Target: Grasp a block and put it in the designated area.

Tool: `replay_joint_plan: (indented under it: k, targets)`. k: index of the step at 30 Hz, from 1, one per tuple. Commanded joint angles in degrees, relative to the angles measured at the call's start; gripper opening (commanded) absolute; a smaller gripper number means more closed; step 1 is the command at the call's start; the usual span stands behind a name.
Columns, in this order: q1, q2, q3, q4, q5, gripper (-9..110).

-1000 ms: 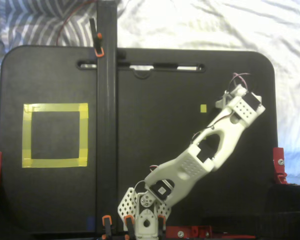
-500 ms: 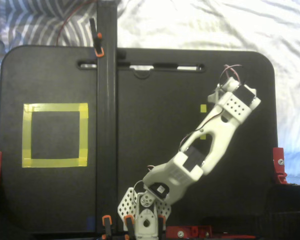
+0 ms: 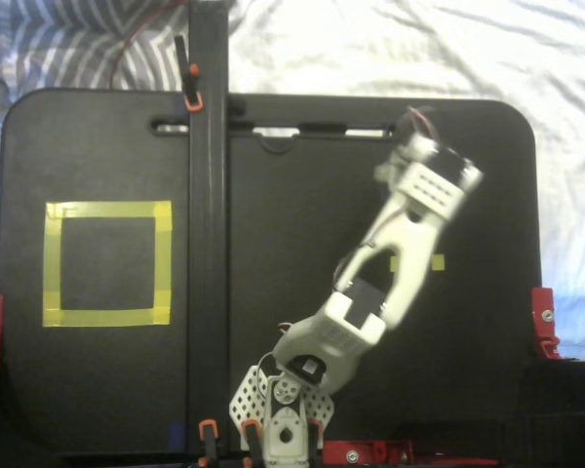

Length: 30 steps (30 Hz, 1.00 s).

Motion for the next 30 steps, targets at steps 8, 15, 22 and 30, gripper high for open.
replay_joint_plan:
  k: [8, 15, 22, 30]
  targets:
    - [-15.64, 10.72, 7.91, -0.18, 16.61, 19]
    - [-27.33, 15.82, 13.62, 0.09, 27.77, 19]
    - [-38.67, 17.93, 16.52, 1.58, 38.67, 19]
    - [-51.15, 18.02, 16.88, 5.10, 49.31, 19]
